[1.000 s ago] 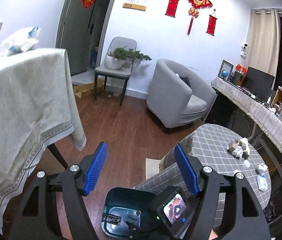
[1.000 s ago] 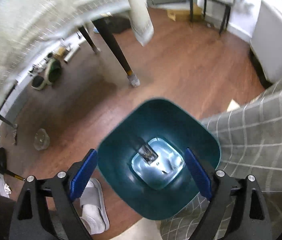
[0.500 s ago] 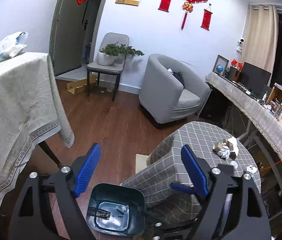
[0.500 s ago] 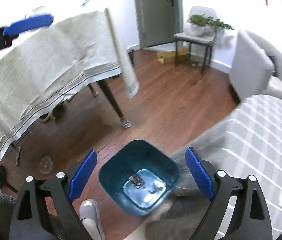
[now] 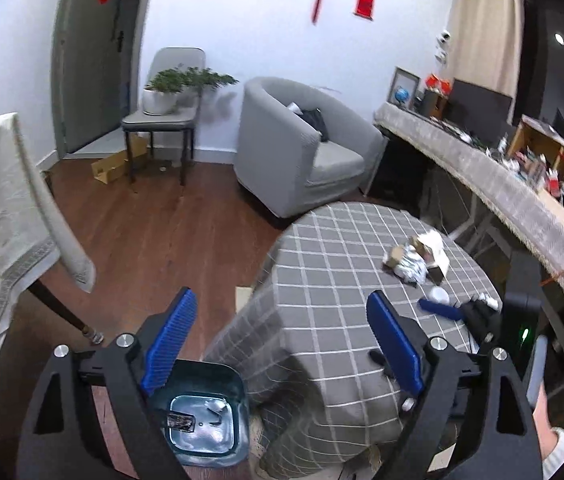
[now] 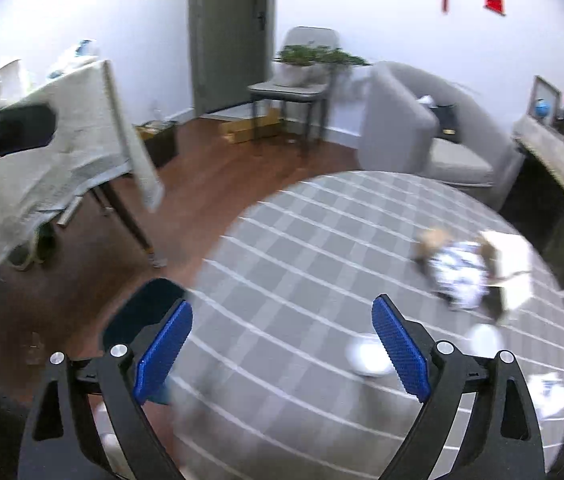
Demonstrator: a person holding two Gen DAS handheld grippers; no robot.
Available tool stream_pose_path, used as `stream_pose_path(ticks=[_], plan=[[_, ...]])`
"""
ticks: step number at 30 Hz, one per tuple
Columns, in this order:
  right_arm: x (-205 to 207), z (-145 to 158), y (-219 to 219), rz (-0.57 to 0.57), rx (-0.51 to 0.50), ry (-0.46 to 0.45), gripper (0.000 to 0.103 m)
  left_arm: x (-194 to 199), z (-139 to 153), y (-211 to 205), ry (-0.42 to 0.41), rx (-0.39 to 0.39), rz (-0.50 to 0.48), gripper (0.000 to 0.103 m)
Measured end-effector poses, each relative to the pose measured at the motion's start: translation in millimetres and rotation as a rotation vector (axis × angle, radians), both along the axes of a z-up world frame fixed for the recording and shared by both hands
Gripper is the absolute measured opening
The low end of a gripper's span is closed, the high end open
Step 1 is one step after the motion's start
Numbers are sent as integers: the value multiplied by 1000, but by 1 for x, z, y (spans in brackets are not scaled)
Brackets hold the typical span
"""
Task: Collect trash
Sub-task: 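Grasp the crumpled white paper with the right tool while the left tool grasps the blue tissue pack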
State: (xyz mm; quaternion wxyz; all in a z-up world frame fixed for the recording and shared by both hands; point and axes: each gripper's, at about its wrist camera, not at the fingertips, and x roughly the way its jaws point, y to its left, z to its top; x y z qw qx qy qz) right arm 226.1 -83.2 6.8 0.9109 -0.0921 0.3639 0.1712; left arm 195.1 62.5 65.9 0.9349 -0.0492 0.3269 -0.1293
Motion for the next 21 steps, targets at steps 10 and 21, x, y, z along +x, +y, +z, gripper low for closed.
stream_pose_path(ticks=[10,21], plan=[[4,-2,-88,-171,-60,-29,93,8,-30,-79,49,32,-142,90],[2,-10,-153,-260,-51,-21,93,11,-54,-145,82,59,-232,90]])
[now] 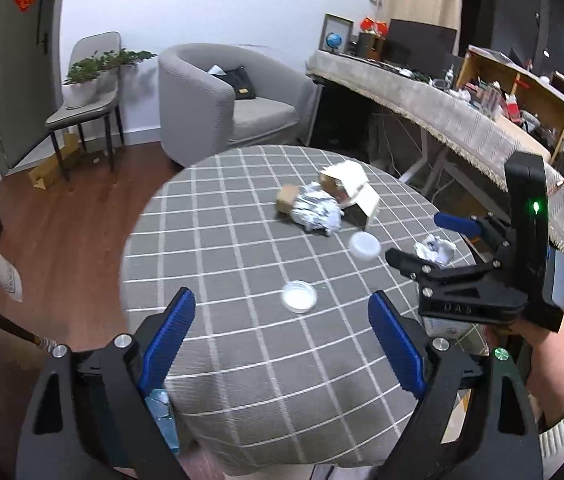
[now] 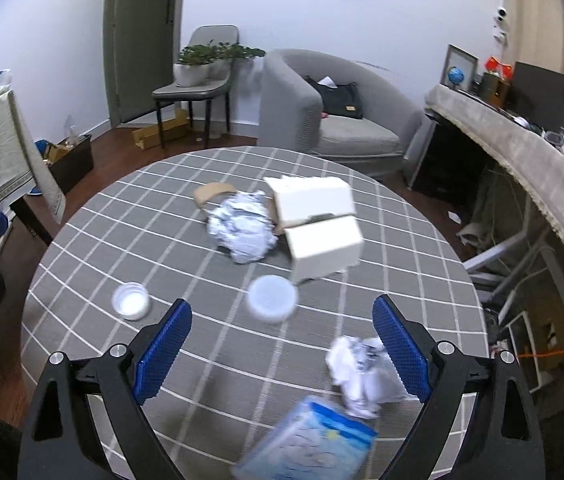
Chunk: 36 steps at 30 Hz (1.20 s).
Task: Collect trash
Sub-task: 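Grasp the crumpled white paper with the right tool while the left tool grasps the blue tissue pack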
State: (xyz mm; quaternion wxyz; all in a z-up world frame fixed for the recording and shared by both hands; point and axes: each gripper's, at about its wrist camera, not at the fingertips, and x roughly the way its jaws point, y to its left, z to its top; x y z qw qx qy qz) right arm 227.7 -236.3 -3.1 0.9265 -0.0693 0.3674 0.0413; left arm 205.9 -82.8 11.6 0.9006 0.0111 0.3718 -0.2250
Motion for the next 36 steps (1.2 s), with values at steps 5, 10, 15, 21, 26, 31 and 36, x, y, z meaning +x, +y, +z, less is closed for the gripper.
stream_pose_path(ticks=[5,10,15,21,26,31,36], plan=[[4,-6,-23,-27,17,23,93,-4,-12,-29,15,26,-57,90],[6,-14,-37,-40,40,51,93,-6,-20,-52,29,35,-97,90],[8,-24,-51,-49,60,83,93,-8,-27,-77,41,41,-142,90],[12,-35,-74,-70,162,120,83,-14,-39,-106,60,60,-205,90],[9,-40,-84,-70,208,132,74,-18,-48,-128,69,67,-246,90],[9,-39,-88,-56,225,131,64,-20,-58,-147,84,82,-281,90],[8,-38,-98,-63,253,125,57,-23,-67,-166,94,91,-311,90]])
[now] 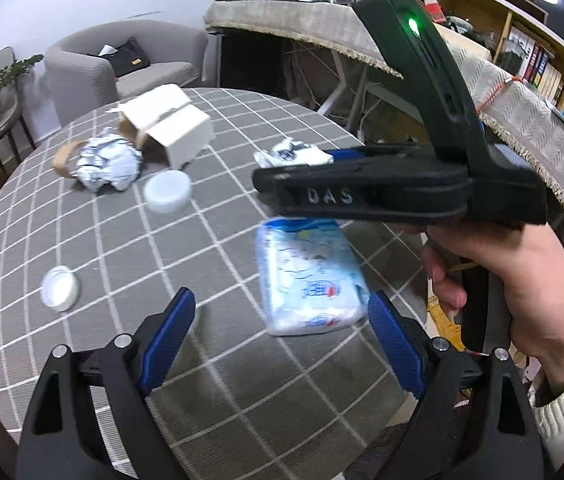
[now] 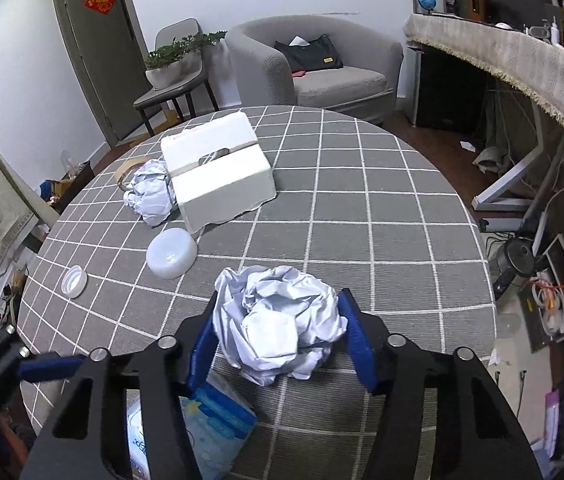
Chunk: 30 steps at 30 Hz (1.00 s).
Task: Collect trash
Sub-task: 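Grasp the crumpled white paper with the right tool while the left tool grasps the blue tissue pack, then carry the crumpled paper and blue tissue pack over the teal bin with both tools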
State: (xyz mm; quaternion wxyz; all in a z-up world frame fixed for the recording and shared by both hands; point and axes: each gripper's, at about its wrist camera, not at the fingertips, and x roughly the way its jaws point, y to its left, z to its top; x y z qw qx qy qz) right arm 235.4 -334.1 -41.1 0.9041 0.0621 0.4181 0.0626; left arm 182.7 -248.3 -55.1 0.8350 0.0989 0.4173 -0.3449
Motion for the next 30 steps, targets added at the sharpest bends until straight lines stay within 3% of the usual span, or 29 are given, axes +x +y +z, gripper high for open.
stream_pose_path(ticks=[8,17,20,23,30], plan=[[-5,3,-16,-20,37,-22,54,-3,-11,-24,-12,30,-4,90],[-10,11,-36,-38,189,-59,53,0,-16,-31,-48,74,39,82],[-11,18,-36,-46,209,-81,53,0,-17,-30,-73,75,56,74],[-12,24,-35,-52,219,-101,53,-2,-16,-28,-94,68,53,57],[-7,30,-23,-48,236,-110,53,1,-8,-9,-81,53,62,53]])
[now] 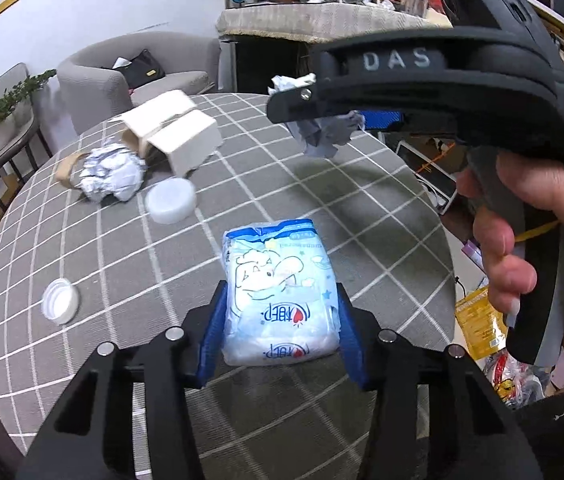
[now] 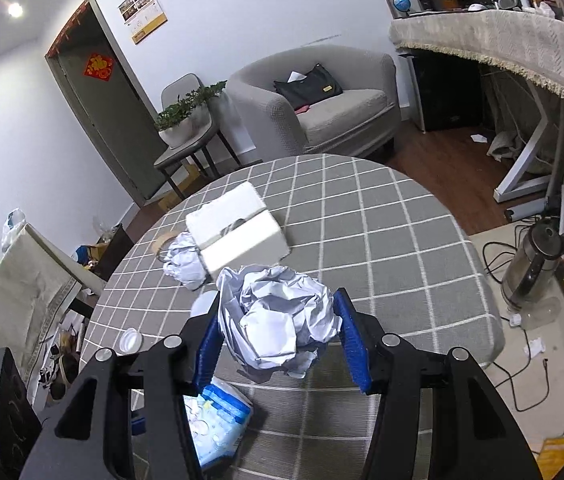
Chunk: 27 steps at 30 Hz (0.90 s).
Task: Collect trash
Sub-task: 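Carry the crumpled paper and blue tissue pack over the teal bin with both tools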
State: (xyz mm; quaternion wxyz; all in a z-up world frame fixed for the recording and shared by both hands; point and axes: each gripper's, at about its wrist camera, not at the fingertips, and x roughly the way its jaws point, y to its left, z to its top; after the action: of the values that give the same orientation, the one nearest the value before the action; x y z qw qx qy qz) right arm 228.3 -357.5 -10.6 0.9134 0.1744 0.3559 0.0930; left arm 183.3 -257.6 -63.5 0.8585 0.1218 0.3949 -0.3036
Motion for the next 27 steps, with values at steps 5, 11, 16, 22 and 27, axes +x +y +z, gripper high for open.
stream_pose_path(ticks=[5,11,16,22,27], plan=[[5,4,18,18,9,-2,53,4,18,28,-25,-41,43,53],[11,11,46,43,15,-10,53,8,34,71,-51,-64,111,53],[16,18,81,79,4,-21,53,11,44,115,-59,-79,167,53],[26,24,126,133,-5,-34,53,18,48,167,-66,-81,251,53],[31,32,166,187,0,-53,53,18,50,213,-77,-76,321,53]])
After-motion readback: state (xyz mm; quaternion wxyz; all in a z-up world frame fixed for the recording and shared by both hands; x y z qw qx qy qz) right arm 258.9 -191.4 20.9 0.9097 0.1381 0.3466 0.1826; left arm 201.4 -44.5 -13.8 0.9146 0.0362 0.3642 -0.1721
